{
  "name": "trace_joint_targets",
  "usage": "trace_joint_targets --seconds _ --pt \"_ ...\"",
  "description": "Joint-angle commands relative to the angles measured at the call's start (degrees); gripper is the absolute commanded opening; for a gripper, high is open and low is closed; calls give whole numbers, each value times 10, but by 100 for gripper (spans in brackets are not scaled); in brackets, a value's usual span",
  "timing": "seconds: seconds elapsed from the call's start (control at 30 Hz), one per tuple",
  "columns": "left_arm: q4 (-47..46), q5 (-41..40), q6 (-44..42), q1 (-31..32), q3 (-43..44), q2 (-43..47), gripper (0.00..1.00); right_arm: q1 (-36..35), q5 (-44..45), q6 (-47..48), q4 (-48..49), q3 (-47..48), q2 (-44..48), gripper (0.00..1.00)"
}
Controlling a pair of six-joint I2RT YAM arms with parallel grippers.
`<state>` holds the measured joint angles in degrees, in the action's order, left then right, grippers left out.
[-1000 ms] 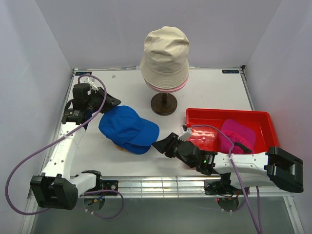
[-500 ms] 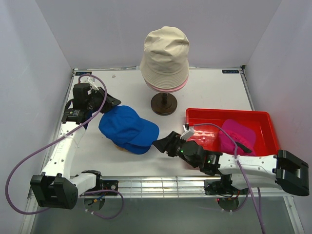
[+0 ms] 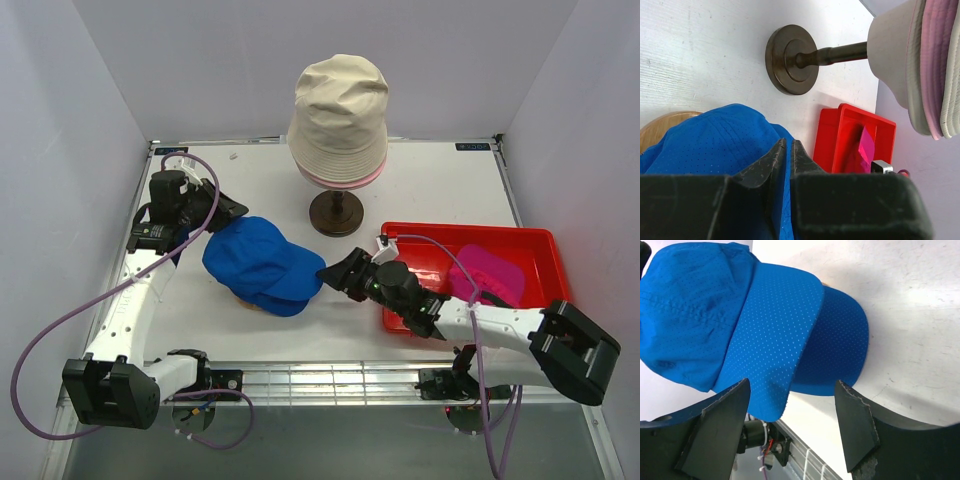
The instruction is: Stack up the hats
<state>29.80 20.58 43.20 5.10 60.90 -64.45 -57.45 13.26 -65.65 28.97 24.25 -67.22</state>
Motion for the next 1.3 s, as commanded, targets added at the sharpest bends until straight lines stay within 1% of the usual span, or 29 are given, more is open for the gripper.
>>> trace_joint_targets --seconds 0.0,0.07,0.2,0.3,0.37,0.4,0.43,0.5,0.53,0.6,0.63,0.73,0.8,0.83,0.93,1.27 --pt "-1 8 -9 3 21 5 20 28 -80 -22 94 29 -22 74" --pt "0 8 -10 3 23 5 20 36 -103 -32 117 33 -41 74" --pt "0 7 -10 3 25 4 20 38 -124 -51 151 48 -71 73" --pt "1 7 -11 3 24 5 20 39 -127 -68 184 48 -94 68" --pt "1 7 -10 3 23 5 20 38 -150 -80 198 47 -110 63" --pt "2 7 -10 3 23 5 20 39 -152 -84 205 47 -114 60" --pt "2 7 -11 3 23 5 20 39 -155 -90 213 44 -123 52" --pt "3 7 -12 3 24 6 20 39 -160 -98 234 36 -131 42" --pt "3 6 -13 3 24 6 20 39 -162 -102 239 34 -133 34" --pt "4 6 -14 3 26 5 20 39 -163 -104 241 32 -136 28" --pt "4 6 -15 3 26 5 20 39 -163 -103 240 31 -135 23" --pt "5 5 -15 3 26 5 20 39 -165 -102 237 26 -130 14" --pt "6 5 -15 3 27 5 20 38 -164 -96 231 19 -121 11" --pt "5 5 -15 3 29 5 20 38 -164 -92 219 18 -118 9" --pt "7 4 -15 3 33 5 20 36 -163 -90 203 6 -114 8" --pt "10 2 -17 3 33 1 21 29 -154 -127 222 -36 -143 8"
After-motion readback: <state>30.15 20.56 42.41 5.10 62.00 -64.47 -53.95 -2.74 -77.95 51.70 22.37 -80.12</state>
